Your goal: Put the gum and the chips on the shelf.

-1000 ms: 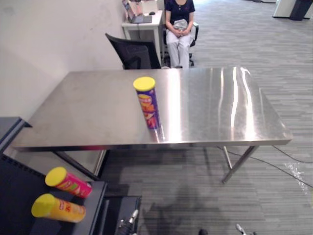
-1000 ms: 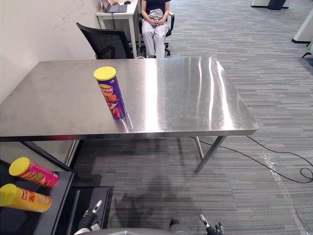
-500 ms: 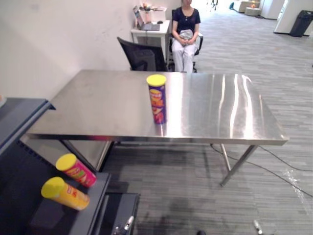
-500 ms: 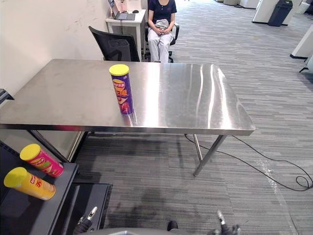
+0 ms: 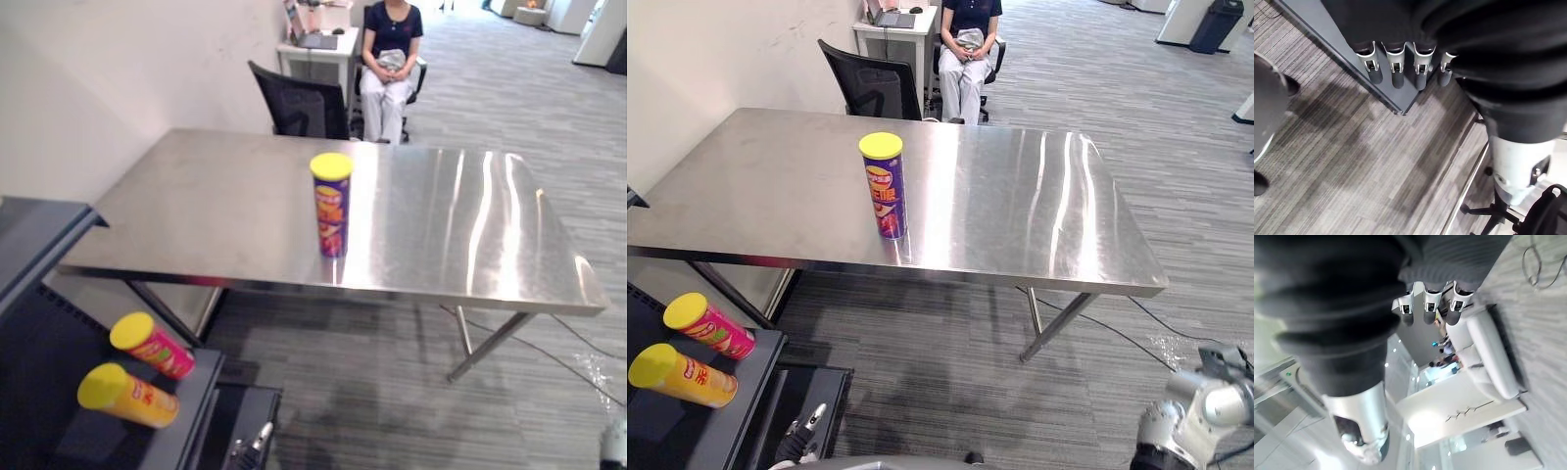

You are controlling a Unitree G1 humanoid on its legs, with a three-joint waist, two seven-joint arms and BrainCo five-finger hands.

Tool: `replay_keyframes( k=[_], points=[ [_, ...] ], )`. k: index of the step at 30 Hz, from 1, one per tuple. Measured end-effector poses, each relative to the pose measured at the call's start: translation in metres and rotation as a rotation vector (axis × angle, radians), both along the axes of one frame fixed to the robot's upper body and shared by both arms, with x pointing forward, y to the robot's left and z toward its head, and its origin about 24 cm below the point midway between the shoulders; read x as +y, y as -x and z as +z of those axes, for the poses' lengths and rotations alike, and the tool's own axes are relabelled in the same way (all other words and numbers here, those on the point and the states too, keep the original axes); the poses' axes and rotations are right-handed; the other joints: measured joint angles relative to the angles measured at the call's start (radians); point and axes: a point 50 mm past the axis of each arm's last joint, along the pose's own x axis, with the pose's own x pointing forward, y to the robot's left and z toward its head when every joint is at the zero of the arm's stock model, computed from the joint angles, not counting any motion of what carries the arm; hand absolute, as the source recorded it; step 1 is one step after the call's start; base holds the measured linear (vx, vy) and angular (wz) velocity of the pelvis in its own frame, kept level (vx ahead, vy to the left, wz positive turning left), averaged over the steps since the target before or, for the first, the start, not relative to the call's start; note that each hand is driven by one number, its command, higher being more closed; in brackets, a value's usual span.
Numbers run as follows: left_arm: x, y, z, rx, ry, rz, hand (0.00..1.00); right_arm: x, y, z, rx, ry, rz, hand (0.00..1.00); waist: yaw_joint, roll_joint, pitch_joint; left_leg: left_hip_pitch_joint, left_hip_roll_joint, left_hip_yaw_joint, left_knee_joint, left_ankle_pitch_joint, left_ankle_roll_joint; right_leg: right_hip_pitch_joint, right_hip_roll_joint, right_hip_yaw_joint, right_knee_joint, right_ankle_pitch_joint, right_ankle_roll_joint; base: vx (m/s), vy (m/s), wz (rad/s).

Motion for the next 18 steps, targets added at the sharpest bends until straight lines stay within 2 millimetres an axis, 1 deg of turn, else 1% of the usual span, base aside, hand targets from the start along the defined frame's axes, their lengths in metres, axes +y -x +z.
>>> replay_keyframes(
  k=[2,4,5,7,8,9,10,11,12,16,18],
  points=[
    [0.001,-0.001,0.000,0.000,-0.004,-0.007,0.00,0.009,-0.009,0.011,-0.009,0.057,0.042,0.00,0.015,-0.005,0.000,-0.001,-0.004,-0.001,0.000,0.000,0.000,-0.001,-0.004,0.000,0.000,0.000,0.000,0.00,0.012,0.02],
    [0.000,0.002,0.000,0.018,-0.015,-0.041,0.00,0.023,-0.030,0.023,-0.011,0.136,0.155,0.00,0.017,-0.007,-0.001,-0.003,-0.013,-0.016,0.000,0.000,0.001,0.000,-0.010,-0.003,0.000,0.000,0.000,-0.03,0.015,0.07],
    [0.000,0.002,-0.001,0.020,-0.016,-0.044,0.00,0.027,-0.036,0.026,-0.012,0.153,0.191,0.00,0.017,-0.007,-0.001,-0.006,-0.015,-0.026,0.000,0.001,0.001,-0.001,-0.012,-0.005,0.000,0.000,0.000,-0.06,0.011,0.10],
    [0.001,0.002,0.000,0.021,-0.022,-0.053,0.00,0.043,-0.060,0.032,0.019,0.214,0.360,0.00,0.016,-0.009,-0.001,-0.022,-0.025,-0.042,-0.001,0.003,0.005,-0.010,-0.015,-0.016,-0.004,0.001,0.002,-0.08,-0.009,0.18],
    [0.001,0.002,0.000,0.022,-0.023,-0.053,0.00,0.051,-0.070,0.032,0.060,0.250,0.451,0.00,0.016,-0.009,-0.002,-0.028,-0.030,-0.059,-0.001,0.005,0.009,-0.009,-0.018,-0.026,-0.006,0.002,0.004,-0.06,-0.012,0.24],
    [0.001,0.002,0.000,0.022,-0.024,-0.053,0.00,0.053,-0.074,0.032,0.083,0.271,0.492,0.00,0.016,-0.010,-0.002,-0.032,-0.033,-0.067,-0.001,0.007,0.011,-0.009,-0.019,-0.028,-0.007,0.004,0.006,-0.07,-0.002,0.28],
    [0.002,0.002,0.000,0.020,-0.025,-0.052,0.00,0.058,-0.085,0.031,0.122,0.300,0.571,0.00,0.016,-0.010,-0.002,-0.037,-0.038,-0.082,-0.002,0.007,0.012,-0.008,-0.021,-0.031,-0.014,0.008,0.012,-0.06,0.007,0.17],
    [0.002,0.002,0.000,0.019,-0.028,-0.053,0.00,0.060,-0.091,0.030,0.142,0.312,0.611,0.00,0.017,-0.012,0.000,-0.040,-0.041,-0.084,-0.003,0.008,0.014,-0.008,-0.023,-0.033,-0.020,0.011,0.015,-0.08,0.006,0.15],
    [0.004,0.002,0.000,0.014,-0.036,-0.054,0.00,0.066,-0.102,0.028,0.174,0.326,0.681,0.00,0.018,-0.014,0.000,-0.049,-0.049,-0.093,-0.002,0.012,0.020,-0.008,-0.023,-0.036,-0.032,0.021,0.014,-0.07,0.001,0.12],
    [0.011,0.001,0.002,0.012,-0.073,-0.079,0.00,0.078,-0.124,0.024,0.261,0.382,0.840,0.00,0.020,-0.017,0.004,-0.072,-0.061,-0.135,-0.002,0.022,0.034,-0.005,-0.026,-0.061,-0.062,0.046,0.011,-0.09,-0.016,0.18],
    [0.014,0.003,0.002,0.018,-0.080,-0.081,0.00,0.083,-0.131,0.025,0.277,0.400,0.892,0.00,0.022,-0.018,0.005,-0.075,-0.064,-0.139,-0.002,0.025,0.036,-0.002,-0.028,-0.066,-0.070,0.053,0.011,-0.07,-0.012,0.07]
  ],
)
